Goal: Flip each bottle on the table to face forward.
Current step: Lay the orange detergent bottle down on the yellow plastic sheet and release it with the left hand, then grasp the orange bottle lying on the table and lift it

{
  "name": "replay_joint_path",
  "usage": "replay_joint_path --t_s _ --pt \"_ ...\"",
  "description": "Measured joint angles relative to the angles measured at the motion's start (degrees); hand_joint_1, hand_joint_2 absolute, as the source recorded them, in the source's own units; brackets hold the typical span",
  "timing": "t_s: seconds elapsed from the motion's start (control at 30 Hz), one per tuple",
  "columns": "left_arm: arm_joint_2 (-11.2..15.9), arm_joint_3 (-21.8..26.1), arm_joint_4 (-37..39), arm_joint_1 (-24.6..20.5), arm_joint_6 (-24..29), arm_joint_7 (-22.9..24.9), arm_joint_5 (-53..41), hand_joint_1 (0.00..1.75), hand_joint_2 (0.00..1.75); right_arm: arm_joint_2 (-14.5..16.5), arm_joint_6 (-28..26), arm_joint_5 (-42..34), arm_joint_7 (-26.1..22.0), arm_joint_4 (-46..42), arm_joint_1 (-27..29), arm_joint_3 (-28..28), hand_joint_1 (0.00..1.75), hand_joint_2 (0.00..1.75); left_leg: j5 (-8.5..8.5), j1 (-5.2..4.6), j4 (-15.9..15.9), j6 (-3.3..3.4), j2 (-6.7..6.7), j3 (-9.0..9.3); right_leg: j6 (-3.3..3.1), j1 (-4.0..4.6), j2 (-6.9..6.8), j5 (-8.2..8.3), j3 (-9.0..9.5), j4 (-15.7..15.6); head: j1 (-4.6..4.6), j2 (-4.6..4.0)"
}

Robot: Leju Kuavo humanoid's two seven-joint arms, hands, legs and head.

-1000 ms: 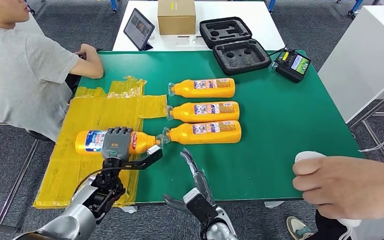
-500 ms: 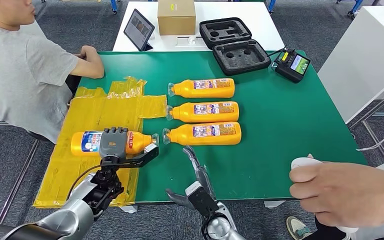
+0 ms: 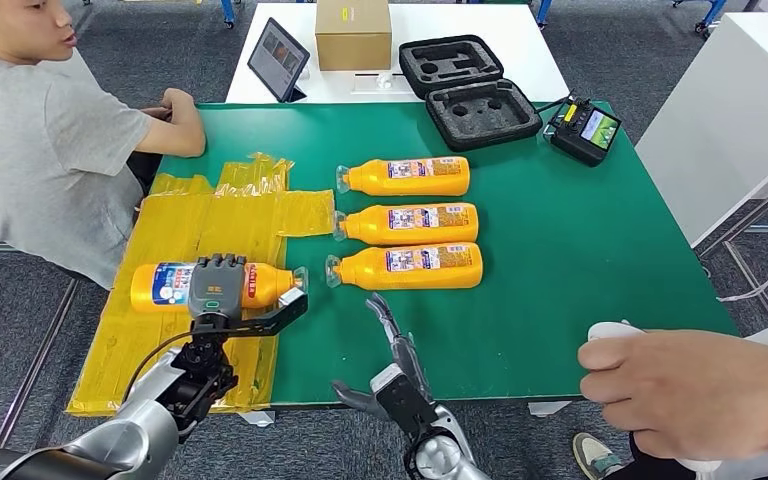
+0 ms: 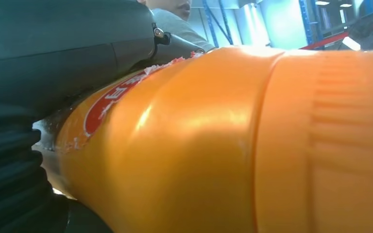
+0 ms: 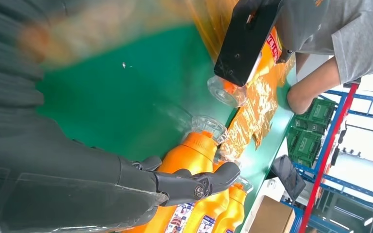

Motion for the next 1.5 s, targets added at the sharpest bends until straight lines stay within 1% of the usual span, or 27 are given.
replay_joint_path --t_s 0.03,0.1,0.13,0.17,0.23,0.33,0.47,0.5,0.63,0.7,0.83,1.0,1.1,1.27,1.37,1.5 --pt "0.1 0.1 0.0 0.0 -0.3 -0.5 0.2 1.4 1.75 0.0 0.0 0.0 0.0 0.0 0.0 0.0 0.0 1.75 0.0 0.0 0.0 0.0 0.0 0.0 0.0 0.0 0.0 0.0 0.0 0.0 0.0 0.0" --pt "0.2 0.4 0.0 0.0 -1.0 -1.3 0.7 0.9 1.75 -0.1 -0.1 0.0 0.0 0.1 0.0 0.0 0.0 1.75 0.0 0.0 0.0 0.0 0.0 0.01 0.0 0.0 0.0 0.0 0.01 0.0 -0.01 0.0" --pt "0.3 0.5 0.1 0.0 -1.5 -1.7 1.0 0.63 1.75 -0.1 -0.1 -0.1 0.0 0.1 0.0 0.0 0.0 1.75 0.0 0.0 0.0 0.0 -0.01 0.02 0.0 0.0 -0.01 0.0 0.02 0.0 -0.01 0.0" --pt "0.3 0.7 0.1 -0.1 -1.9 -1.9 1.2 0.4 1.75 -0.2 -0.2 -0.1 0.0 0.2 0.0 0.0 0.0 1.75 0.0 0.0 0.0 0.0 -0.02 0.04 0.0 0.0 -0.02 0.0 0.04 0.0 -0.01 0.0" --pt "0.3 0.9 0.1 -0.2 -3.1 -2.3 1.5 0.3 1.75 -0.2 -0.2 -0.2 0.0 0.4 -0.1 0.0 0.0 1.75 0.0 0.0 0.0 0.0 -0.04 0.07 0.0 0.0 -0.05 0.0 0.07 0.0 0.0 0.0" --pt "0.3 1.4 0.1 -0.5 -4.8 -2.6 1.9 0.3 1.75 -0.2 -0.2 -0.2 0.0 0.7 -0.4 0.0 0.0 1.75 0.01 0.0 0.0 -0.01 -0.05 0.09 -0.01 0.0 -0.06 0.0 0.1 0.0 -0.01 0.0" --pt "0.3 1.7 0.3 -0.8 -5.4 -2.8 2.1 0.3 1.75 -0.2 -0.2 -0.3 0.0 1.2 -0.8 0.0 0.0 1.75 0.03 0.0 0.0 -0.03 -0.05 0.18 -0.01 0.0 -0.05 0.0 0.19 0.0 0.01 0.0" --pt "0.3 1.7 0.4 -0.9 -5.5 -2.8 2.2 0.27 1.75 -0.2 -0.2 -0.3 0.0 1.3 -0.8 0.0 0.0 1.75 0.03 0.0 0.0 -0.03 -0.05 0.2 -0.01 0.0 -0.06 0.01 0.2 0.0 0.01 0.0" --pt "0.3 1.8 0.4 -0.9 -5.7 -3.0 2.2 0.03 1.75 -0.2 -0.2 -0.3 0.0 1.7 -0.9 0.0 0.0 1.75 0.03 0.0 0.0 -0.03 -0.05 0.21 -0.01 0.0 -0.06 0.0 0.22 0.0 -0.01 0.0" --pt "0.3 1.9 0.4 -1.2 -6.8 -3.1 2.4 0.0 1.75 -0.2 -0.2 -0.4 0.0 1.9 -1.1 0.0 0.0 1.75 0.03 0.0 0.0 -0.03 -0.05 0.22 -0.01 0.0 -0.06 0.0 0.24 0.0 -0.01 0.0" --pt "0.3 2.5 0.4 -2.1 -10.1 -3.5 3.0 0.0 1.75 -0.2 -0.2 -1.0 0.0 2.5 -1.8 0.0 0.0 1.75 0.02 0.0 0.0 -0.04 -0.04 0.36 -0.01 0.0 -0.06 0.0 0.37 0.0 0.0 0.0" --pt "0.3 3.2 0.4 -2.3 -10.8 -3.6 3.0 0.05 1.75 -0.2 -0.4 -1.3 0.0 3.0 -2.3 -0.1 0.0 1.75 0.02 0.0 0.0 -0.04 -0.04 0.42 -0.01 0.0 -0.05 0.0 0.43 0.0 -0.01 0.0" --pt "0.3 3.3 0.4 -2.4 -11.4 -3.9 3.0 0.0 1.75 -0.2 -0.6 -1.3 0.0 3.3 -2.4 -0.4 0.0 1.75 0.02 0.0 0.0 -0.04 -0.04 0.48 -0.01 0.0 -0.06 0.0 0.49 0.0 -0.01 0.0" --pt "0.2 3.3 0.4 -2.3 -10.9 -5.7 2.2 0.0 1.75 -0.1 -1.0 -1.0 0.0 3.6 -2.3 -0.8 0.0 1.75 0.02 0.0 0.0 -0.04 -0.05 0.5 -0.01 0.0 -0.06 0.0 0.5 0.0 -0.01 0.0" --pt "0.1 2.8 0.0 -2.0 -11.4 -6.0 0.3 0.0 1.75 0.0 -1.3 -0.9 0.0 3.7 -2.3 -0.9 0.0 1.75 0.02 0.0 0.0 -0.04 -0.05 0.5 -0.01 0.0 -0.06 0.0 0.51 0.0 -0.01 0.0" --pt "0.1 1.4 -1.8 -1.0 -12.4 -5.2 -0.6 0.0 1.75 0.1 -1.8 -1.0 0.0 3.8 -2.1 -1.1 0.0 1.75 0.02 0.0 0.0 -0.04 -0.05 0.51 -0.01 -0.01 -0.06 0.0 0.52 0.0 0.01 0.0"
